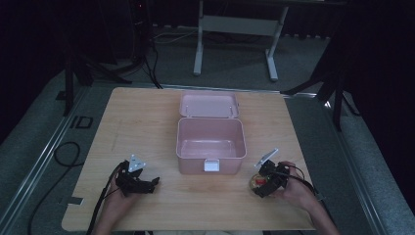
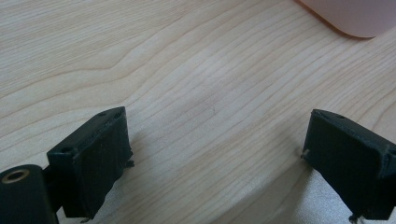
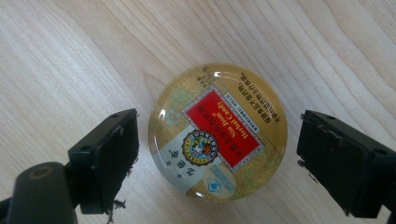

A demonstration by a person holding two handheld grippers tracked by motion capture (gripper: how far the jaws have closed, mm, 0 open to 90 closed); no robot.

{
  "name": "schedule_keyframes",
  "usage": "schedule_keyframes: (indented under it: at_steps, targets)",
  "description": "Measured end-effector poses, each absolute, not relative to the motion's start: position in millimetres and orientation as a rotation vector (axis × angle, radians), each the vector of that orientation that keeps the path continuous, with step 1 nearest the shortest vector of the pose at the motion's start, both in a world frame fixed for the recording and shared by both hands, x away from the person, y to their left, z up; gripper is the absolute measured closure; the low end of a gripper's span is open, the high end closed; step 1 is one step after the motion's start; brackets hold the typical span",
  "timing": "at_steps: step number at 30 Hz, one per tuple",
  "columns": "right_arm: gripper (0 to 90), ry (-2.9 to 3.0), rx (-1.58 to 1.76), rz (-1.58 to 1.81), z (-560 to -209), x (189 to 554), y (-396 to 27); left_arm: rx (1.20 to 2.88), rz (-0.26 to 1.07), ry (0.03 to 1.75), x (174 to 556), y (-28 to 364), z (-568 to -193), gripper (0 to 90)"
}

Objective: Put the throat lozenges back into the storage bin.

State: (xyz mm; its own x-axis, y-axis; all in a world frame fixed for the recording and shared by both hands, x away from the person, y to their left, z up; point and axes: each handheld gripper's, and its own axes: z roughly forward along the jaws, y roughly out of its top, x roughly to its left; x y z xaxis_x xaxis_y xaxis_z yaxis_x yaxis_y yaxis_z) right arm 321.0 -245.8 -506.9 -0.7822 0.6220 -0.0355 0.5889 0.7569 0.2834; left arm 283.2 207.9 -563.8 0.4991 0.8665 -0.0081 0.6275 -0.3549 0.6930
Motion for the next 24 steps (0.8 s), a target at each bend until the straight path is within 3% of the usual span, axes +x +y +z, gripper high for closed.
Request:
schedule_keyframes:
  at_steps: [24]
  targets:
    - [13.8, 2.859, 0.995, 0.297, -518, 328, -239, 2.103, 0.482, 1.220, 283, 208, -564, 7.6]
